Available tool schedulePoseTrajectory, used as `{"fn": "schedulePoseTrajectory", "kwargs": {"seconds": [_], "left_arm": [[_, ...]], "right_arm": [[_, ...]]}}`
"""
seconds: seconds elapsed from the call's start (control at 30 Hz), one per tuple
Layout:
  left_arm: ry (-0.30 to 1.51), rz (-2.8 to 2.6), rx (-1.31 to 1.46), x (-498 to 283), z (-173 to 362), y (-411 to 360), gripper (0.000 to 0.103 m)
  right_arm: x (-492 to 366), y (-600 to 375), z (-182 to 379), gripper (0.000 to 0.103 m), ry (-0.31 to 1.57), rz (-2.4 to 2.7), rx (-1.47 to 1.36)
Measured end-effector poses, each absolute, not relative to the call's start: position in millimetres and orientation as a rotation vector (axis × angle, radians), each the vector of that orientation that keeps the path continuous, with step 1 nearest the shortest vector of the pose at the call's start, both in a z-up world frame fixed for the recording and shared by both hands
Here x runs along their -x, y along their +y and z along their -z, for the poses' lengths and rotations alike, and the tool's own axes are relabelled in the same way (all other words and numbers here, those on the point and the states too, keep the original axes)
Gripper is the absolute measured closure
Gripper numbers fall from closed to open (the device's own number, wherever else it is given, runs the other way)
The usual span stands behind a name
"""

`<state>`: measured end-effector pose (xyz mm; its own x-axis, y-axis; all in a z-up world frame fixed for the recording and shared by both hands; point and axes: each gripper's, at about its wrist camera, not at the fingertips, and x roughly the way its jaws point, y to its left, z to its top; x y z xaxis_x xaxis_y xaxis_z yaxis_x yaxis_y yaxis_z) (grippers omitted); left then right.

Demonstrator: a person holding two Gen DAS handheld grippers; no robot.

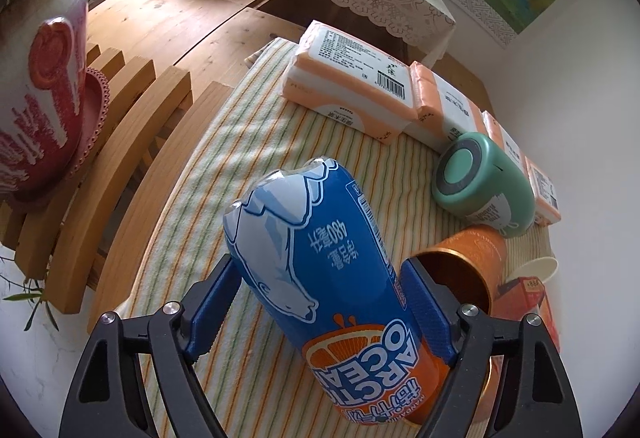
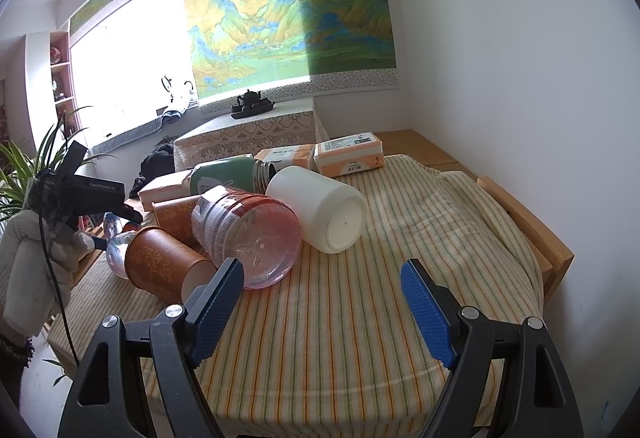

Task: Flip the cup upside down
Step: 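Close the right gripper on the bottle and lift it off the table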

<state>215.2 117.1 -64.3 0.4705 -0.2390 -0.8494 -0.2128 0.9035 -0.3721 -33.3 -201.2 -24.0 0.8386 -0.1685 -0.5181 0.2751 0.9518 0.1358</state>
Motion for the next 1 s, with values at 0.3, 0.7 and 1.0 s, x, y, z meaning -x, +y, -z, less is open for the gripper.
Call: {"fn": "schedulePoseTrajectory", "kwargs": {"seconds": [0.3, 0.7, 1.0], "left_arm": [[1.163, 0.098, 0.504, -181, 69, 124, 0.020], [1.190, 0.212, 0.451, -134, 71, 99, 0.020], [1.130, 0.216, 0.437, -120, 58, 113, 0.006]], "right_arm": [[36, -190, 21, 0.026, 0.524, 0.215, -0.201], [27, -180, 10, 0.026, 0.546, 0.150, -0.174], [-18, -154, -14, 0.013, 0.636, -0.038, -0.130]]}}
